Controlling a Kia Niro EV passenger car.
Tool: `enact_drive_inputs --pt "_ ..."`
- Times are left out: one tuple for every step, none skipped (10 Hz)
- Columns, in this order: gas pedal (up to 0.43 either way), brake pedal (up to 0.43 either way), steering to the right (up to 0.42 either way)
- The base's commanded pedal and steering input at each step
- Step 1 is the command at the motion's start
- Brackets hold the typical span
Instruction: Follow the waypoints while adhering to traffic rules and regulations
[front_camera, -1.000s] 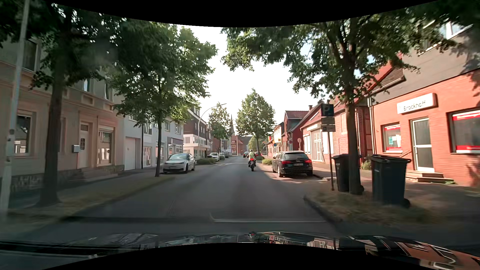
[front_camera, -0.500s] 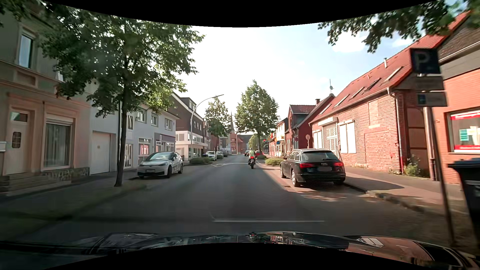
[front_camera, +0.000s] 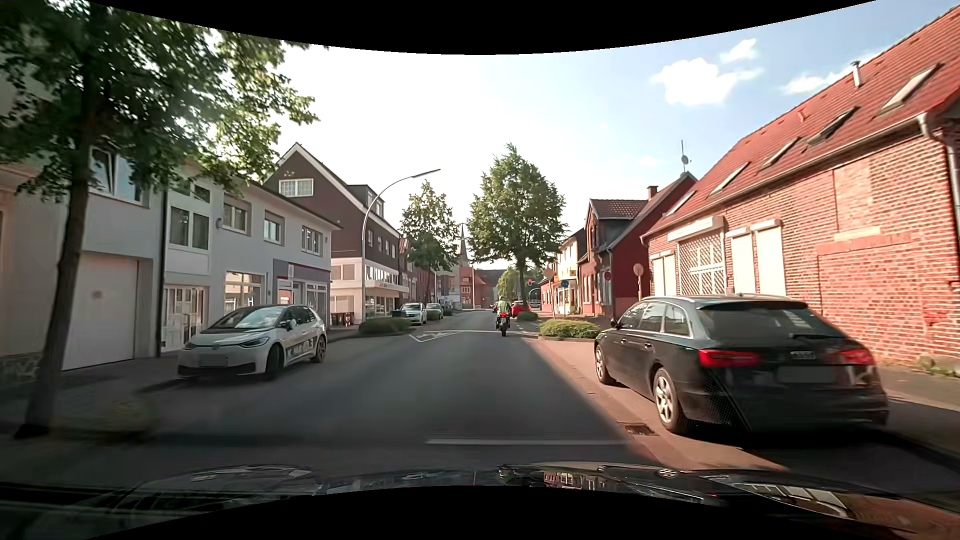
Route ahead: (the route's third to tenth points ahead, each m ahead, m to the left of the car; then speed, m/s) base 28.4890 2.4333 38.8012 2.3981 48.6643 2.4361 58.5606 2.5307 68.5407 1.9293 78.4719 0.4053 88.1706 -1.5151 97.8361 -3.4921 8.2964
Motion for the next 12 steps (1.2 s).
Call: enact_drive_inputs --pt "0.157 0.0 -0.003" --pt "0.157 0.0 -0.003" --pt "0.157 0.0 -0.002" --pt "0.157 0.0 -0.002" --pt "0.157 0.0 -0.003" --pt "0.157 0.0 -0.001" --pt "0.157 0.0 0.001" --pt "0.157 0.0 0.003" --pt "0.157 0.0 0.003" --pt "0.157 0.0 0.003" --pt "0.157 0.0 0.003" --pt "0.157 0.0 0.003"
